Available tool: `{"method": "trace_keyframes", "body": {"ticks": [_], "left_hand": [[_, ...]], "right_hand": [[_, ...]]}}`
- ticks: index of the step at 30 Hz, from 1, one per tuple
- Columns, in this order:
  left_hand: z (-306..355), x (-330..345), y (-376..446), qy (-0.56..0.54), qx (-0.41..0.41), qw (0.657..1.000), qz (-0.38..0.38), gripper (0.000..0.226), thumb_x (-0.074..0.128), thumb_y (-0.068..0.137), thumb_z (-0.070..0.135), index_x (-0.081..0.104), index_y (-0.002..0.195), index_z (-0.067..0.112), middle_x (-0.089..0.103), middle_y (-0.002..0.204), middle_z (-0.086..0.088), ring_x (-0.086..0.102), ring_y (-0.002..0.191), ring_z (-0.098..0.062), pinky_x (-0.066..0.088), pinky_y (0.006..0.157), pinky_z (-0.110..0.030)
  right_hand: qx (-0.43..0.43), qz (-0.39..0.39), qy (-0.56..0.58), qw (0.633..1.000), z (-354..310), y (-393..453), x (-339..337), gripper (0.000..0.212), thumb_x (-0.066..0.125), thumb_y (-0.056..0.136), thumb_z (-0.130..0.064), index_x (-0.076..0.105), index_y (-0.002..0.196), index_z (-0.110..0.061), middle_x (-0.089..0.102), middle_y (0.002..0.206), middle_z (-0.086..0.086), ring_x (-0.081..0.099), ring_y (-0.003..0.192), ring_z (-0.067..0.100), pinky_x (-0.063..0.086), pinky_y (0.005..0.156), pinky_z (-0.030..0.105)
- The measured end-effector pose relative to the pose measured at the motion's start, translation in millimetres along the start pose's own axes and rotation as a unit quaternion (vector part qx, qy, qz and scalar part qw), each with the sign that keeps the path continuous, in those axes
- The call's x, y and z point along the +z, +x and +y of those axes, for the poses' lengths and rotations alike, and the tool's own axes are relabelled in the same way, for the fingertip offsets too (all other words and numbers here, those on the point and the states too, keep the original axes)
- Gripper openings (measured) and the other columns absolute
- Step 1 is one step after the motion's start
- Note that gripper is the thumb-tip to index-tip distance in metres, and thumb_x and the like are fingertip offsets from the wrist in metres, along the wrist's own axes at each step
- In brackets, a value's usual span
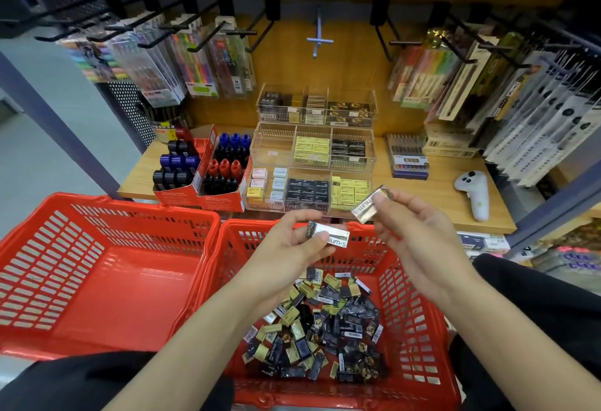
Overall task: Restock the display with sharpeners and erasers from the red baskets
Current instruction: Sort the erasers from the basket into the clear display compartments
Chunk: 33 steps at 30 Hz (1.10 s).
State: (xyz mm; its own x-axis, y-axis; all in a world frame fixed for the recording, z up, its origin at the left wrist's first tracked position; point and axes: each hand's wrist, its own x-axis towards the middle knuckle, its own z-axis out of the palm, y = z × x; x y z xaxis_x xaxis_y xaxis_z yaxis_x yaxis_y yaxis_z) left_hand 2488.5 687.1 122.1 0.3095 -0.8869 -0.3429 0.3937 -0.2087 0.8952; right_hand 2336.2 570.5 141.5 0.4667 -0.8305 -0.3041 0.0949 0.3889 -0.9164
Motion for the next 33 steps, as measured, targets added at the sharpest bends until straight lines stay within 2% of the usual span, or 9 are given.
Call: {"method": "trace_keyframes", "body": {"ticks": [4,7,13,17,20,22,25,29,33], "left_hand": [[-0.1,-1.7,0.5,0.050,0.006,0.999,0.002,0.028,0.059,0.096,0.010,0.060,0.122,0.020,0.075,0.105,-0.003,0.069,0.104,-0.021,0.051,0.101,-0.033],[-0.9,0.1,0.3,0.073,0.014,0.997,-0.020,0.038,0.059,0.096,0.007,0.057,0.131,0.022,0.072,0.111,-0.002,0.070,0.101,-0.015,0.050,0.102,-0.034],[-5.9,0.2,3.7,0.043,0.021,0.998,-0.046,0.039,0.055,0.098,0.004,0.055,0.133,0.021,0.072,0.113,0.000,0.067,0.107,-0.013,0.053,0.096,-0.029],[-13.1,2.6,9.2,0.006,0.002,0.998,-0.060,0.034,0.052,0.100,0.012,0.054,0.134,0.017,0.067,0.124,-0.008,0.061,0.120,-0.014,0.054,0.096,-0.030],[-19.1,-4.2,23.7,-0.042,-0.041,0.998,-0.035,0.039,0.054,0.099,0.014,0.051,0.138,0.012,0.064,0.128,-0.014,0.064,0.117,-0.020,0.054,0.097,-0.033],[-23.1,-14.7,38.9,-0.069,-0.067,0.995,-0.018,0.038,0.054,0.098,0.011,0.051,0.136,0.007,0.070,0.118,-0.013,0.067,0.110,-0.021,0.056,0.091,-0.030],[-34.1,-34.6,65.2,-0.123,-0.098,0.987,0.044,0.046,0.057,0.096,0.009,0.044,0.140,0.009,0.069,0.119,-0.014,0.067,0.111,-0.025,0.057,0.090,-0.032],[-68.8,-58.2,94.6,-0.117,-0.138,0.982,0.051,0.026,0.054,0.098,0.011,0.056,0.124,0.013,0.073,0.111,-0.008,0.069,0.107,-0.020,0.056,0.092,-0.031],[-115.2,-80.4,113.2,-0.112,-0.177,0.976,0.056,0.020,0.055,0.098,0.011,0.061,0.116,0.008,0.073,0.113,-0.011,0.070,0.105,-0.019,0.058,0.082,-0.024]], "right_hand": [[-0.003,-0.056,-0.132,0.990,2.6,-0.6,1.7,0.034,0.072,0.081,-0.029,0.069,0.115,-0.027,0.072,0.105,0.004,0.071,0.091,0.019,0.058,0.078,0.034],[-0.072,-0.060,-0.218,0.972,12.3,-2.8,6.7,0.037,0.079,0.069,-0.035,0.071,0.103,-0.023,0.075,0.091,-0.001,0.072,0.087,0.016,0.057,0.079,0.029],[-0.135,-0.039,-0.236,0.962,27.4,5.0,8.3,0.010,0.082,0.076,-0.028,0.079,0.085,-0.031,0.075,0.092,-0.015,0.069,0.093,0.004,0.055,0.087,0.028],[-0.137,-0.014,-0.238,0.961,37.2,11.2,16.7,0.013,0.084,0.072,-0.032,0.078,0.083,-0.031,0.075,0.087,-0.007,0.065,0.081,0.021,0.056,0.078,0.039],[-0.129,-0.033,-0.245,0.960,47.5,23.8,17.2,0.008,0.072,0.084,-0.041,0.078,0.086,-0.036,0.075,0.089,-0.014,0.065,0.079,-0.003,0.055,0.075,0.023],[-0.103,-0.029,-0.269,0.957,61.3,41.1,11.2,0.026,0.054,0.096,-0.048,0.077,0.093,-0.037,0.075,0.085,-0.015,0.063,0.071,-0.009,0.049,0.067,0.011],[-0.030,0.036,-0.319,0.947,99.8,78.9,-17.6,0.028,0.047,0.102,-0.031,0.074,0.104,-0.024,0.073,0.088,-0.007,0.067,0.076,0.008,0.057,0.072,0.030],[0.085,-0.029,-0.532,0.842,178.0,114.1,-77.9,0.022,0.055,0.097,-0.010,0.069,0.115,-0.011,0.070,0.115,0.004,0.066,0.101,0.019,0.051,0.089,0.025],[0.070,-0.086,-0.663,0.740,232.5,142.8,-98.8,0.030,0.056,0.098,-0.021,0.063,0.127,-0.017,0.068,0.115,0.010,0.067,0.090,0.025,0.053,0.075,0.032]]}}
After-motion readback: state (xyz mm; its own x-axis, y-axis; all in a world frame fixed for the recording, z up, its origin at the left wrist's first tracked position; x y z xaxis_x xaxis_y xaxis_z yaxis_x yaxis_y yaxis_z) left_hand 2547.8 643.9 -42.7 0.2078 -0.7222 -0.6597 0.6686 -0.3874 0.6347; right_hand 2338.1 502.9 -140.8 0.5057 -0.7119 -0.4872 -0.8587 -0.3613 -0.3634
